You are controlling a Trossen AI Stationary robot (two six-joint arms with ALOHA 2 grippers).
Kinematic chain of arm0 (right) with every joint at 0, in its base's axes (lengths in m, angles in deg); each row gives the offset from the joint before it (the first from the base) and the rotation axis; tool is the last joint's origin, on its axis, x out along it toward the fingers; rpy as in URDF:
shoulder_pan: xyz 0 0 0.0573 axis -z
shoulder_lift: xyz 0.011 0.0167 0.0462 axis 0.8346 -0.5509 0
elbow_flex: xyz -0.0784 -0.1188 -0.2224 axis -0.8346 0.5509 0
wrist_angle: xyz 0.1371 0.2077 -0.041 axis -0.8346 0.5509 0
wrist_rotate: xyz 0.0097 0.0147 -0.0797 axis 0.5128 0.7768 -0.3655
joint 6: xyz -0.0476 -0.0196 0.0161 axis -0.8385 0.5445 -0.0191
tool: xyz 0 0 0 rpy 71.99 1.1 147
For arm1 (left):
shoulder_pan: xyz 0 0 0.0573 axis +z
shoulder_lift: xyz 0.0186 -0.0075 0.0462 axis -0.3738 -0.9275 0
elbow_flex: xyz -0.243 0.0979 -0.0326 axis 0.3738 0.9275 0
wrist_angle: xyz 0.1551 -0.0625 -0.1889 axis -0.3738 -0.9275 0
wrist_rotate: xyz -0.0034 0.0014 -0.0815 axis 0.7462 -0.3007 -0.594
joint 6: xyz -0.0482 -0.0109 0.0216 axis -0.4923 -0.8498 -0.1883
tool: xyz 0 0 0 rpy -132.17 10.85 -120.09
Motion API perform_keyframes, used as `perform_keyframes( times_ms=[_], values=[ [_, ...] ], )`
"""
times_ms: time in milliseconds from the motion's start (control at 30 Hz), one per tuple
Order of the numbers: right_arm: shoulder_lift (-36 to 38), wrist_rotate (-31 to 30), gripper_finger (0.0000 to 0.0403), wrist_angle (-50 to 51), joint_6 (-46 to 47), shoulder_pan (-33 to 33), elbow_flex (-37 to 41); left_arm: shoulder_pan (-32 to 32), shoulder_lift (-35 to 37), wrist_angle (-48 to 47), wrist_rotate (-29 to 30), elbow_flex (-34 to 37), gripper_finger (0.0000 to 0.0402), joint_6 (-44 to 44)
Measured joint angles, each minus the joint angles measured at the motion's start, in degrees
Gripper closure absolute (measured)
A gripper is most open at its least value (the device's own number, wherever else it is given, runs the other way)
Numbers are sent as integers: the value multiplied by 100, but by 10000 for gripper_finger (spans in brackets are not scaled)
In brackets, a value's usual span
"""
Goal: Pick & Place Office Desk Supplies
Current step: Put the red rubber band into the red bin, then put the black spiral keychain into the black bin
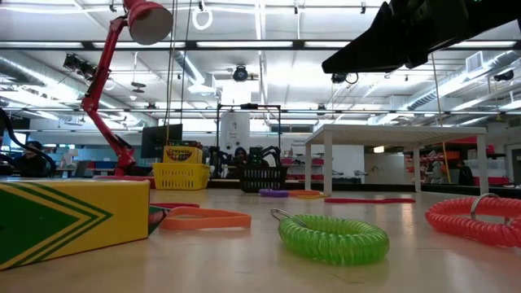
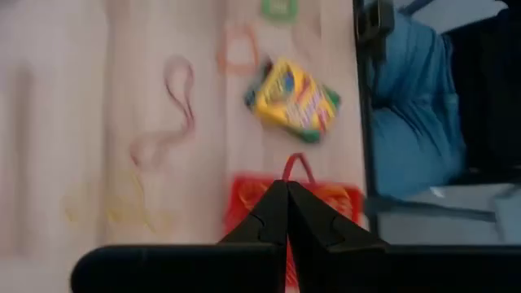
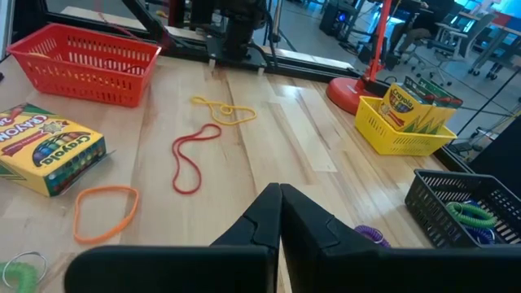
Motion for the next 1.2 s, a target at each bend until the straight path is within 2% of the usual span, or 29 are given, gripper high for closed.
perform_keyframes(
  times_ms=[100, 333, 433, 700, 867, 1033, 1200],
  values=[
    [0, 0, 386, -13, -1, 0, 11, -378, -12, 50, -37, 138, 395, -663],
    [0, 2, 386, -11, 3, 0, 50, -990, -430, 447, 71, 617, 395, -1217],
    [0, 2, 386, -14, 3, 1, 50, -1133, -665, 480, 42, 868, 395, -1461],
    [0, 2, 386, -22, 3, 2, 50, -1396, -949, 1146, -548, 1330, 395, -1997],
    [0, 2, 386, -24, 3, 2, 50, -1442, -956, 1311, -395, 1350, 390, -2309],
    [0, 2, 386, -24, 18, 0, 50, -1414, -956, 1286, -220, 1350, 356, -2564],
    [0, 2, 386, -64, 56, 0, 50, -1163, -956, 1043, 260, 1350, 305, -2470]
  ],
)
